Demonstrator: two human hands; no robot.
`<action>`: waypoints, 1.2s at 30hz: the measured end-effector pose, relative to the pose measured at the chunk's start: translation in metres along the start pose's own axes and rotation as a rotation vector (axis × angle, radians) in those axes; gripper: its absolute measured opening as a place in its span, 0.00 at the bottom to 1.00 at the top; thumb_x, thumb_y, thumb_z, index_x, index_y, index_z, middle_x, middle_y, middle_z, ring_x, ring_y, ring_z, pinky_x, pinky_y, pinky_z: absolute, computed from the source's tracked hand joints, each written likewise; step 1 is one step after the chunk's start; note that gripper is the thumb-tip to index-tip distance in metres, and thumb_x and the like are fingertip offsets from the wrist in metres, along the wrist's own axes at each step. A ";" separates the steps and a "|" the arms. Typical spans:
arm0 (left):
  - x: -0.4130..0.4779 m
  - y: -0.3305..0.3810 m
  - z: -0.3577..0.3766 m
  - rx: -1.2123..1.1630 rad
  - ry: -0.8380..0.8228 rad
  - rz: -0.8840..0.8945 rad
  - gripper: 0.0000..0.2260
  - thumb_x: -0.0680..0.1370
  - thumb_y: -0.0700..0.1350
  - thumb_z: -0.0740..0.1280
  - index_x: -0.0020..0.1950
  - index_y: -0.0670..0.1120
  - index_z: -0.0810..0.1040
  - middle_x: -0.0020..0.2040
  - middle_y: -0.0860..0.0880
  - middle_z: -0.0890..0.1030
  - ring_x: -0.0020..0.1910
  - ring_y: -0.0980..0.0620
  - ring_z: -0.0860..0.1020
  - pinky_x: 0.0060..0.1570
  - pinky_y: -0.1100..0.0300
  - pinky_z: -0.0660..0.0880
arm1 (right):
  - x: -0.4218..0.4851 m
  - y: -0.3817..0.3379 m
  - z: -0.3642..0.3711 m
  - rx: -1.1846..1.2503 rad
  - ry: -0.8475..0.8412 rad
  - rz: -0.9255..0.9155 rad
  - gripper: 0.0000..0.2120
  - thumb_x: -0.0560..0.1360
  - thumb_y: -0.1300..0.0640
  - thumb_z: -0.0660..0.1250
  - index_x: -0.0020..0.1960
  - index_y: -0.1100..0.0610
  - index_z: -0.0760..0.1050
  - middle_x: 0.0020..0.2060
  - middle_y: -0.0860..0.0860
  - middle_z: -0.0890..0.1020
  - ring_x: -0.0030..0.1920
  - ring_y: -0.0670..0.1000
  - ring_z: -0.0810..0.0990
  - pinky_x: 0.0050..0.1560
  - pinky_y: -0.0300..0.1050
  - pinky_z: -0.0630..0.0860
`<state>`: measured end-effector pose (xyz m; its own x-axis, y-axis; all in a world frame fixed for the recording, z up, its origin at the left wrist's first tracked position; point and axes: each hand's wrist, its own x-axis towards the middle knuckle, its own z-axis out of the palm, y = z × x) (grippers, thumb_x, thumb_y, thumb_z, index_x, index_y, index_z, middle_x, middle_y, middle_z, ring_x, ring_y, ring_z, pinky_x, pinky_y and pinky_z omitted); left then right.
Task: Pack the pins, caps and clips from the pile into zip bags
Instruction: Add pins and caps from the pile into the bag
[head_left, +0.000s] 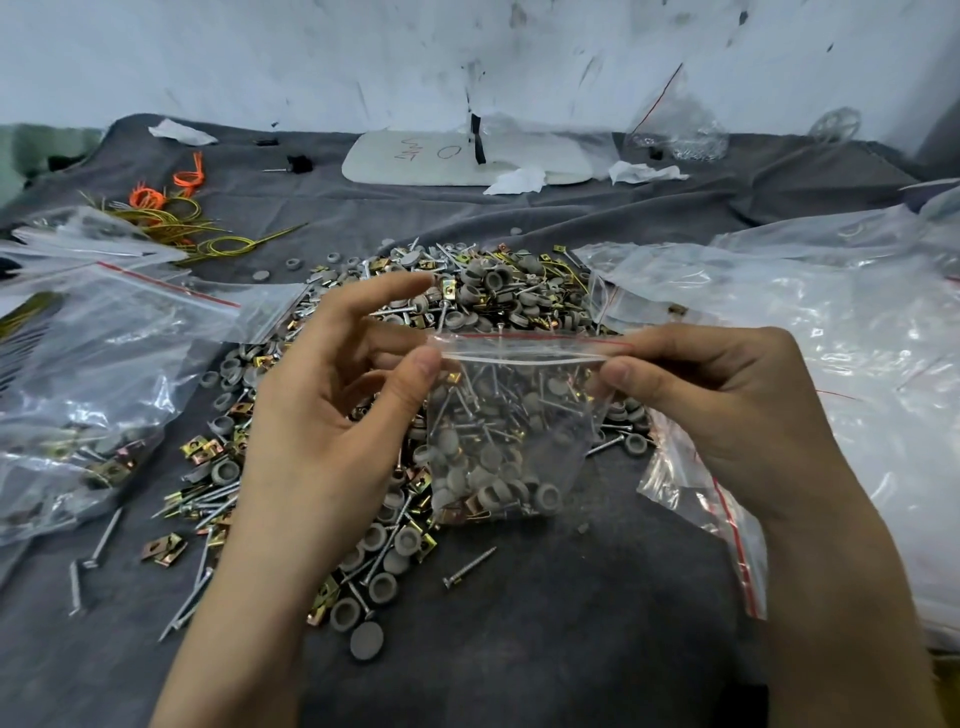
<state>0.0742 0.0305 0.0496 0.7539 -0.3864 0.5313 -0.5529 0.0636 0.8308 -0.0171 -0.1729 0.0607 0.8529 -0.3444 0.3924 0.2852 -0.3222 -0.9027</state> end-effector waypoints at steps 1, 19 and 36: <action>0.000 0.001 0.001 0.003 0.011 0.003 0.16 0.76 0.45 0.68 0.59 0.63 0.76 0.45 0.55 0.84 0.46 0.56 0.82 0.48 0.70 0.75 | 0.000 0.000 0.000 -0.010 0.002 -0.004 0.07 0.65 0.56 0.71 0.43 0.55 0.83 0.34 0.45 0.85 0.37 0.43 0.84 0.41 0.31 0.77; -0.002 0.005 0.011 -0.075 -0.015 0.069 0.23 0.74 0.43 0.71 0.65 0.56 0.67 0.43 0.49 0.82 0.47 0.53 0.81 0.51 0.58 0.77 | 0.000 0.005 0.001 0.044 0.014 -0.064 0.06 0.66 0.59 0.73 0.41 0.50 0.84 0.35 0.46 0.85 0.37 0.46 0.83 0.40 0.37 0.79; -0.002 0.000 0.016 -0.136 -0.105 0.048 0.29 0.74 0.37 0.72 0.68 0.59 0.66 0.45 0.46 0.82 0.47 0.51 0.82 0.50 0.60 0.77 | 0.001 0.007 0.011 0.037 -0.088 -0.096 0.03 0.68 0.60 0.72 0.40 0.54 0.80 0.32 0.42 0.82 0.34 0.39 0.80 0.35 0.30 0.74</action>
<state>0.0667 0.0170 0.0459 0.6827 -0.4732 0.5568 -0.5289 0.2057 0.8234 -0.0097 -0.1661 0.0533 0.8553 -0.2344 0.4621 0.3822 -0.3167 -0.8681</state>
